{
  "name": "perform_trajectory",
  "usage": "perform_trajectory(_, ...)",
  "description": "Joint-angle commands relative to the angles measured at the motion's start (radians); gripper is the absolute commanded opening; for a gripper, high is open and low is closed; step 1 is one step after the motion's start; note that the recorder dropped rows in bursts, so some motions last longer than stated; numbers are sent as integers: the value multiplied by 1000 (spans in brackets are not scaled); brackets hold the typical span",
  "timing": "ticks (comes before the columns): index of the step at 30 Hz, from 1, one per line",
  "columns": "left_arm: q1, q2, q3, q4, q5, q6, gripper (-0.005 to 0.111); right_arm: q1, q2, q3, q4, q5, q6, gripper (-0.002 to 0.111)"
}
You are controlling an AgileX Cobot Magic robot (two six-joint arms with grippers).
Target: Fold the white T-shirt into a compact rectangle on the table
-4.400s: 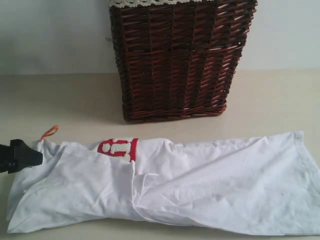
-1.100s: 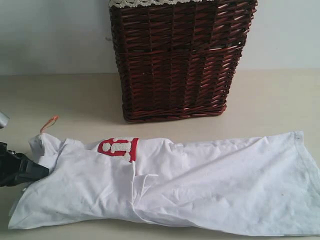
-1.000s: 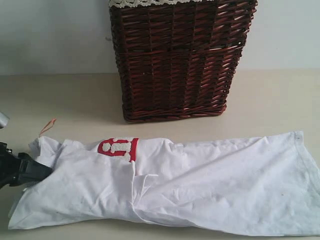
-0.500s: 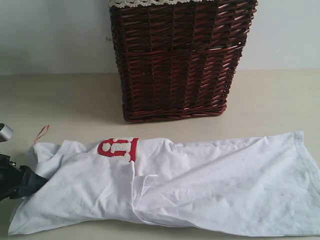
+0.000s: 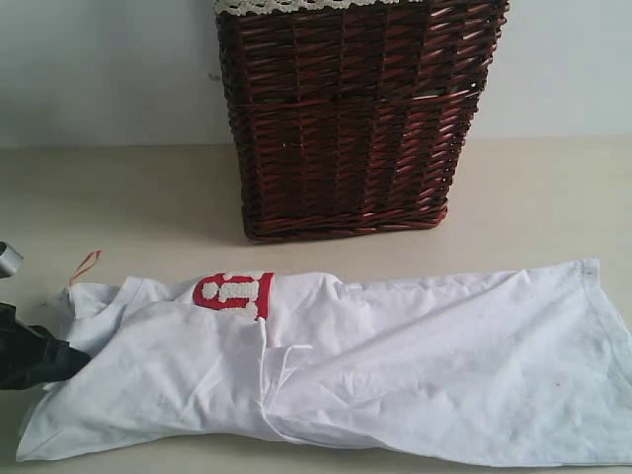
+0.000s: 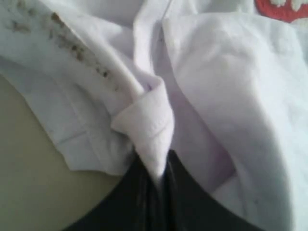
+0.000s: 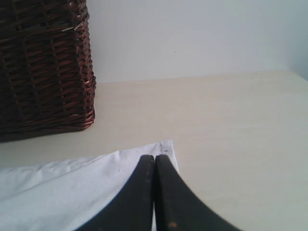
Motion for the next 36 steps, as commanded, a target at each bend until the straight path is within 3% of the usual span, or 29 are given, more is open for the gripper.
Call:
perform_trajectory(1, 2, -43, 4, -14, 2, 9, 0, 0, -7, 5, 0, -10, -4, 0)
perform_trajectory(4, 2, -58, 4, -14, 24, 9, 0, 0, -7, 5, 0, -10, -4, 0)
perform_trajectory(10, 2, -101, 4, -40, 240, 69, 0, 0, -7, 5, 0, -10, -4, 0)
perform_trajectory(17, 2, -138, 4, -94, 265, 131, 0, 0, -7, 5, 0, -10, -4, 0)
perform_trajectory(26, 2, -137, 4, -59, 199, 131, 1, 0, -7, 5, 0, -10, -4, 0)
perform_trajectory(30, 2, -102, 38, -77, 197, 176, 24, 0, -7, 5, 0, -10, -4, 0)
perform_trajectory(32, 2, -60, 66, -111, 194, 297, 42, 0, -7, 5, 0, -10, -4, 0)
perform_trajectory(34, 2, -45, 76, -159, 174, 351, 51, 0, -7, 5, 0, -10, -4, 0)
perform_trajectory(36, 2, -45, 76, -203, 120, 356, 53, 0, -7, 5, 0, -10, -4, 0)
